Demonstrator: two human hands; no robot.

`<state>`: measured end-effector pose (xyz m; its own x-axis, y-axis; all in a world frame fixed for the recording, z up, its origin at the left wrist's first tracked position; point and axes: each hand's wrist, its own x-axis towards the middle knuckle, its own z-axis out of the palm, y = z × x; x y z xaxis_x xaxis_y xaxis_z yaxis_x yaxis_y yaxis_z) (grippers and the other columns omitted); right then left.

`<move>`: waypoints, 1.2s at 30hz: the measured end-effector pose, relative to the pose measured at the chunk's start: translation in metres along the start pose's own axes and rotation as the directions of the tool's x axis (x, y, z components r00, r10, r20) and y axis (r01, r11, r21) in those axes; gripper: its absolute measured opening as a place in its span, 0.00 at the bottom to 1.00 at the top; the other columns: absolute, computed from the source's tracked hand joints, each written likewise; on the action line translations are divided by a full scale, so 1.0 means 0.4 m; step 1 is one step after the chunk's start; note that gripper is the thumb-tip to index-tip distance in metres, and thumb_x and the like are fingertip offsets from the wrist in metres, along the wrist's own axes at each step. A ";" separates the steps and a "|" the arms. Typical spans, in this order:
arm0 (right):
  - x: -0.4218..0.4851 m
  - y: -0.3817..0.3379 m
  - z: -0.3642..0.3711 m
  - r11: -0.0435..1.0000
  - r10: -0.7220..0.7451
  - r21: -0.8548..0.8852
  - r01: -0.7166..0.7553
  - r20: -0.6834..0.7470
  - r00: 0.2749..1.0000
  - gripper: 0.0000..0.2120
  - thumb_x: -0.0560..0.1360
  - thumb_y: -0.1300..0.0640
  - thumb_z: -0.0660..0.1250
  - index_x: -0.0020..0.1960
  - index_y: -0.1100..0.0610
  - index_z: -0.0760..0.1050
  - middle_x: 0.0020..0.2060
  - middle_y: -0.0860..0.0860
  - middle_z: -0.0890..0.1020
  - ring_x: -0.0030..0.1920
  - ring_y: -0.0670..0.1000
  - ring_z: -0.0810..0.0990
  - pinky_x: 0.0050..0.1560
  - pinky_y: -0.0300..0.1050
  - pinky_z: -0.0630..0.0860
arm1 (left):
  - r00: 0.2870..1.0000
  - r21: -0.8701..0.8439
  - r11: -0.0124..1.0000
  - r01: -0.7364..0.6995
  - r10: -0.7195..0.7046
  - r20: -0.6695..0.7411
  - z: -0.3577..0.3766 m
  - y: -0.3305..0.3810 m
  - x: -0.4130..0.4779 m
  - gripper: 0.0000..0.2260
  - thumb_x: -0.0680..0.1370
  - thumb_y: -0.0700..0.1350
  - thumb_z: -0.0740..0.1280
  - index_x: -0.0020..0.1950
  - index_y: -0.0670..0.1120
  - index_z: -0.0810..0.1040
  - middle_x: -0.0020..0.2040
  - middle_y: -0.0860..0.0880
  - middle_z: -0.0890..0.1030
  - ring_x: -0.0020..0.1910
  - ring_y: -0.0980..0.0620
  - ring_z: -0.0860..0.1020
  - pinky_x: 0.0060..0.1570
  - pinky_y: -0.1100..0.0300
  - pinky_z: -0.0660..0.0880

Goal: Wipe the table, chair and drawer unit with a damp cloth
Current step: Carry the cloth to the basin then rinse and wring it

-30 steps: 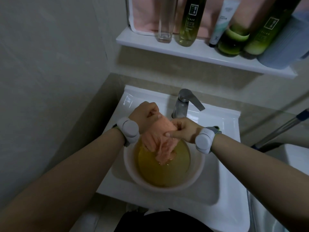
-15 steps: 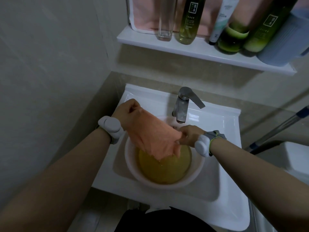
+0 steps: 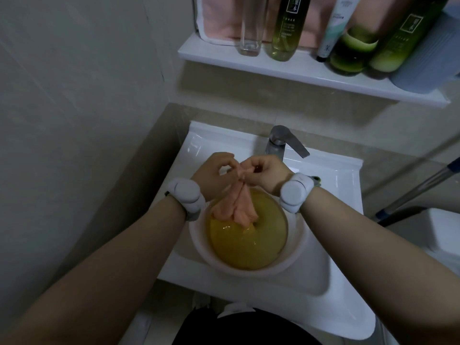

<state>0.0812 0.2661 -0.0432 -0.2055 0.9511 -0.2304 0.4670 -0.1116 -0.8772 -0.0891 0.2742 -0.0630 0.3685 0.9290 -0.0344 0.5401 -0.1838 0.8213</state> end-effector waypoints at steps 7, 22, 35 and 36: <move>-0.034 -0.049 -0.009 0.965 -0.047 0.252 0.067 -0.083 0.995 0.06 0.75 0.69 0.65 0.51 0.70 0.76 0.43 0.65 0.80 0.41 0.59 0.79 0.43 0.45 0.80 | 0.991 -0.191 0.978 0.089 -0.069 0.111 0.086 -0.075 -0.007 0.38 0.71 0.50 0.72 0.74 0.54 0.53 0.69 0.53 0.67 0.65 0.56 0.69 0.61 0.64 0.70; -0.083 0.152 0.014 0.932 0.358 0.002 -0.363 -0.165 0.919 0.18 0.71 0.59 0.70 0.59 0.55 0.71 0.50 0.57 0.80 0.46 0.59 0.80 0.53 0.56 0.78 | 0.954 0.043 0.969 0.243 -0.247 0.172 0.119 -0.034 0.032 0.10 0.73 0.47 0.64 0.49 0.44 0.72 0.43 0.49 0.76 0.45 0.47 0.75 0.46 0.51 0.73; -0.030 0.119 0.120 0.943 0.079 -0.319 -0.095 -0.064 0.995 0.31 0.71 0.55 0.72 0.70 0.56 0.63 0.60 0.55 0.76 0.60 0.56 0.75 0.57 0.46 0.70 | 0.963 0.055 0.962 0.267 -0.265 -0.040 0.140 0.000 0.022 0.15 0.77 0.43 0.63 0.62 0.44 0.64 0.39 0.51 0.74 0.35 0.53 0.73 0.33 0.63 0.70; -0.025 0.124 0.126 0.956 0.055 -0.282 -0.084 -0.107 0.993 0.24 0.72 0.57 0.70 0.66 0.57 0.67 0.57 0.55 0.77 0.58 0.56 0.76 0.57 0.47 0.71 | 0.964 -0.009 0.964 0.266 -0.266 0.004 0.139 0.004 0.021 0.18 0.77 0.42 0.62 0.65 0.44 0.62 0.39 0.50 0.75 0.35 0.53 0.74 0.35 0.61 0.72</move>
<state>0.0630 0.2364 -0.1055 -0.0865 0.9688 -0.2325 0.7058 -0.1051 -0.7006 -0.0432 0.2638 -0.0936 0.2147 0.9430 -0.2543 0.6120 0.0730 0.7875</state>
